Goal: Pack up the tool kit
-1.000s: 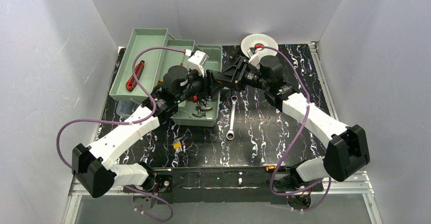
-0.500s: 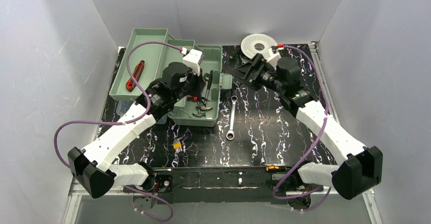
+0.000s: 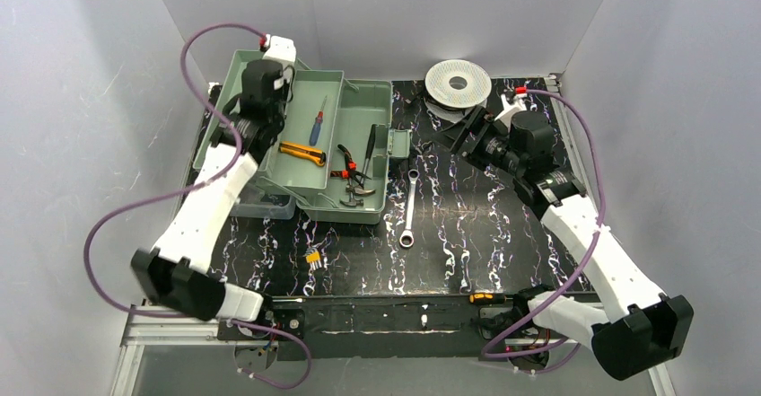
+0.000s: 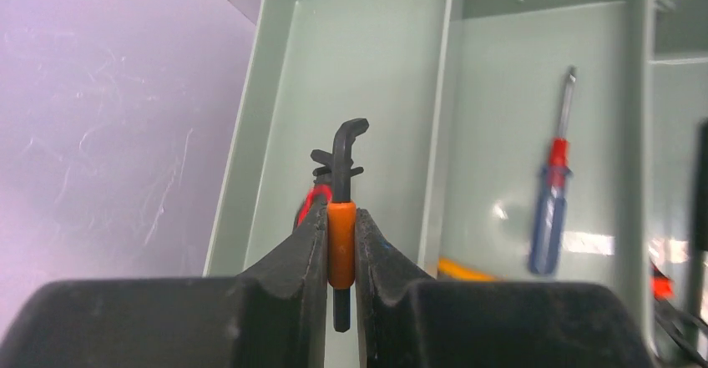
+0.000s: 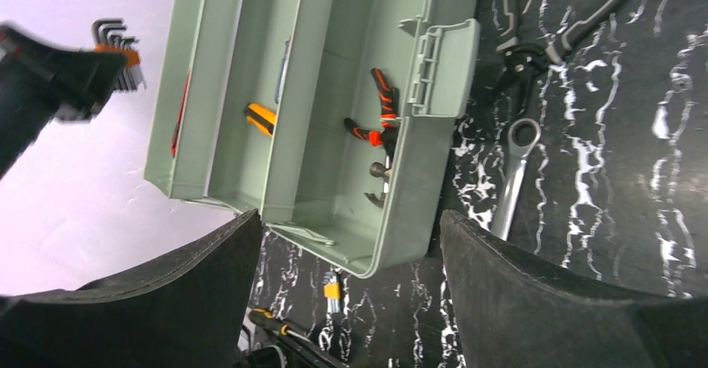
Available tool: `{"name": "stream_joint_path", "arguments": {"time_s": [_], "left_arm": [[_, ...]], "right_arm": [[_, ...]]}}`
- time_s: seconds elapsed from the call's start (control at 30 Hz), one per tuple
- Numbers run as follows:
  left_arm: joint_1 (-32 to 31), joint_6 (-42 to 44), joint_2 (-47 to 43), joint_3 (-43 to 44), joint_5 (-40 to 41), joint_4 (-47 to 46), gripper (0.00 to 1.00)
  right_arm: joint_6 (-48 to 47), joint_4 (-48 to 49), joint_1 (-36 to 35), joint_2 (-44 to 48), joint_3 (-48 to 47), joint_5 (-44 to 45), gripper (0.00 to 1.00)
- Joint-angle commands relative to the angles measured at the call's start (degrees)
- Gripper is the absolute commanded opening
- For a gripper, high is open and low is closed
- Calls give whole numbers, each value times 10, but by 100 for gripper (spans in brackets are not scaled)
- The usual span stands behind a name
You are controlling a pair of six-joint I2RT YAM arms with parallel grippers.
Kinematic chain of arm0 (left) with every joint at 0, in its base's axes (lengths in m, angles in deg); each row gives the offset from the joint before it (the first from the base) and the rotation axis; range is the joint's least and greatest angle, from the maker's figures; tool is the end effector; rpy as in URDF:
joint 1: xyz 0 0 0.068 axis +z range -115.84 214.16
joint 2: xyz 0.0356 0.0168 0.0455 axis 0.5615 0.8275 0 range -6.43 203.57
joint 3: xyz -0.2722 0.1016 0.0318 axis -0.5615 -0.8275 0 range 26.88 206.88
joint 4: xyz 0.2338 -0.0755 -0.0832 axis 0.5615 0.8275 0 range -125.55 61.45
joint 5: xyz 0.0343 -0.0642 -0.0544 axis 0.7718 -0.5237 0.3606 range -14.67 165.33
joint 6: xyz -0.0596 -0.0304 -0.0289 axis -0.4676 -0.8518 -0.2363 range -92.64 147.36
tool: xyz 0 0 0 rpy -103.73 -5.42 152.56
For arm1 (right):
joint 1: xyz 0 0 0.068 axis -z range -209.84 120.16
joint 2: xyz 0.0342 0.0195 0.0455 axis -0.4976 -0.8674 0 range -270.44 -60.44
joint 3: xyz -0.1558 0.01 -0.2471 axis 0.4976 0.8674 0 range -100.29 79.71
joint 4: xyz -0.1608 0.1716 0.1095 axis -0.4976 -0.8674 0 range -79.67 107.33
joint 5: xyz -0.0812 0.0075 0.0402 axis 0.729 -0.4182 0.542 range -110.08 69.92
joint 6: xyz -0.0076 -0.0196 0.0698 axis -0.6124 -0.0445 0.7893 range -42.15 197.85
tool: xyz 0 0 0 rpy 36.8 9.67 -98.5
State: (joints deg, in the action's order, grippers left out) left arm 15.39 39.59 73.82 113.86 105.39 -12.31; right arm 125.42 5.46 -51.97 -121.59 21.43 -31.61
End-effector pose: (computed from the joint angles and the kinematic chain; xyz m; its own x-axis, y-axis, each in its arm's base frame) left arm 0.3196 -0.0765 0.4455 -0.3003 0.2956 -0.9069 -0.1153 0.9325 0.3422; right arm 0.2338 0.1082 0.3762 -0.5636 0.5515 -0.6150 -0.1959 0.6340 0.7481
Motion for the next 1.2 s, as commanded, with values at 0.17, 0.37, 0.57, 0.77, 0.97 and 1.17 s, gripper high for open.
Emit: {"name": "stream_joint_path", "arguments": {"time_s": [0.17,0.37,0.57,0.77,0.97,1.17], "left_arm": [[64,41,214,161,22,28,0],[71,19,246,182,0,49,60],[49,-46,182,211,-114,129,98],[-49,-97,53,146,-155,149,98],[-103,-184,-49,25,-248,144,98],[-127,-247,-147,-141,-345,67,98]], "right_arm": [[-115,-91,6,106,37,145,85],[-151,-140,6,135,93,185,85],[-170,-173,7,82,89,209,86],[-210,-191,8,34,57,246,85],[-272,-157,9,31,80,282,85],[-324,-121,12,51,112,271,86]]}}
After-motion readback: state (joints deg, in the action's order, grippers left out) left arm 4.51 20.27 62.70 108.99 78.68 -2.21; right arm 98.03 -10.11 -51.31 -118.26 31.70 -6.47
